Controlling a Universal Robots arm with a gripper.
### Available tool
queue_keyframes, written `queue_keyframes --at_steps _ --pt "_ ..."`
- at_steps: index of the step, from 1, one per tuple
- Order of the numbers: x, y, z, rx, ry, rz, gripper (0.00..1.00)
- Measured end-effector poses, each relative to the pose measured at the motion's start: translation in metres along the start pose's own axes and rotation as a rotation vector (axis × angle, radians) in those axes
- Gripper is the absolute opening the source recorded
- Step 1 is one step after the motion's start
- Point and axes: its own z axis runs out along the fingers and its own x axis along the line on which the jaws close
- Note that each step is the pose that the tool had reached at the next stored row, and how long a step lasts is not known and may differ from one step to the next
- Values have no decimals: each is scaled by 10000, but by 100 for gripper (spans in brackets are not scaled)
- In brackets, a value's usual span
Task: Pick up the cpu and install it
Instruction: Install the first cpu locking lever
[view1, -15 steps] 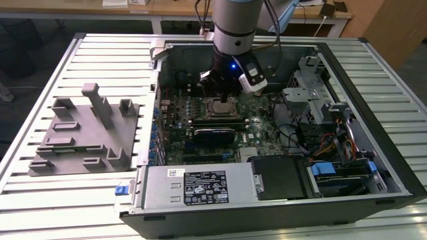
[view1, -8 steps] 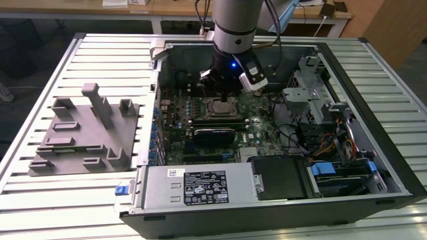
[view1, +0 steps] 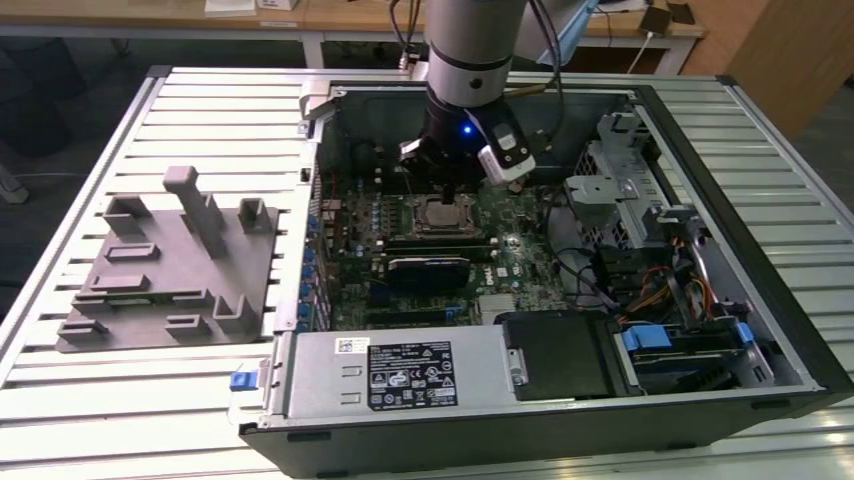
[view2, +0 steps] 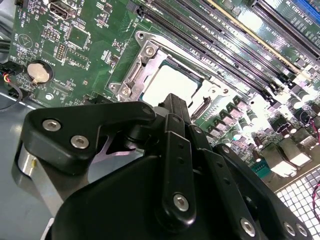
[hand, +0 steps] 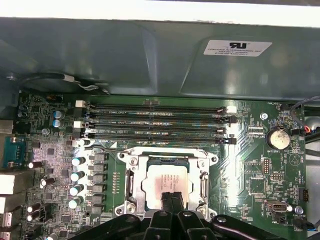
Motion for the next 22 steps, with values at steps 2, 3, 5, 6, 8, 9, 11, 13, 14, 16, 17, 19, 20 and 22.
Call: queue_keyframes --at_steps 2,3,5,6,8,9,11,13,14,16,17,19,20,22 --pt "10 0 -1 0 1 0 11" --pt "21 0 -1 -5 2 0 11" --pt "68 1 1 -21 -1 -2 11" --pt "105 2 0 -22 0 -2 11" --pt "187 4 1 -25 -1 -1 11" --pt "227 5 1 -27 -1 -2 11" --pt "303 7 2 -33 -2 1 11" --pt "369 8 2 -37 -2 -1 11" --pt "400 9 3 -39 -2 1 11" --pt "456 10 3 -43 -2 -1 11" --pt "478 11 3 -45 -2 -2 11" --pt "498 12 3 -45 -3 0 11" --pt "498 12 -2 -43 0 0 11" --pt "498 14 -23 -46 -2 0 11"
